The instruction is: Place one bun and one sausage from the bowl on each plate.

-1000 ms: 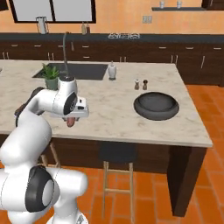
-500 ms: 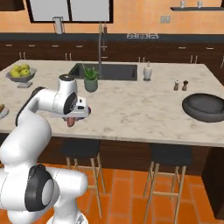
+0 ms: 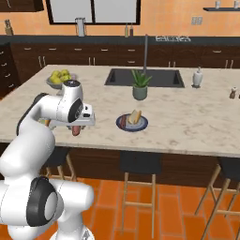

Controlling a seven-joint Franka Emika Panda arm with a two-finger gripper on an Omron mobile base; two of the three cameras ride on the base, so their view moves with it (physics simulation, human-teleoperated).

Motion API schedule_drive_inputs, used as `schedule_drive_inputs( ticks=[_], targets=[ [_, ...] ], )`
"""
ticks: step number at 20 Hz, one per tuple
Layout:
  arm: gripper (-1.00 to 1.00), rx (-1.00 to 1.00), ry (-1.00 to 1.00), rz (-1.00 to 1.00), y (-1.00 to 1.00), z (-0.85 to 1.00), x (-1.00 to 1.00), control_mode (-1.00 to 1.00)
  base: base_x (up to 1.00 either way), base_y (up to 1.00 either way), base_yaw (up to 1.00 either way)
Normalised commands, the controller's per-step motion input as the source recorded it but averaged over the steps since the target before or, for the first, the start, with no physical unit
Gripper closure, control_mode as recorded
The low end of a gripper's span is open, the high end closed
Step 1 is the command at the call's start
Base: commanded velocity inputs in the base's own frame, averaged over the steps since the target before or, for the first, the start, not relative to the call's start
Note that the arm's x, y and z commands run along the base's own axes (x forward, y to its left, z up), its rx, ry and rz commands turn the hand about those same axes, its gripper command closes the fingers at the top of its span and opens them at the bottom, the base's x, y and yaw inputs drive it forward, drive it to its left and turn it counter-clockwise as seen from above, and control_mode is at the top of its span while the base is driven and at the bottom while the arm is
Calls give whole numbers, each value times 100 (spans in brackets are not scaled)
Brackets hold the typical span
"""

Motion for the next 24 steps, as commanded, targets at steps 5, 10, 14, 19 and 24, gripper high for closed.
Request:
schedule_drive_inputs(
  ticks=[5,10,14,19,24],
  targets=[
    [100,0,0,0,0,0,0,100,4,100,0],
    [100,0,0,0,0,0,0,100,45,61,-4],
    [100,0,0,0,0,0,0,100,29,31,-11],
    [100,0,0,0,0,0,0,100,32,51,-11],
    [100,-1,6,-5,35,-8,32,-100,15,23,-4]
  ],
)
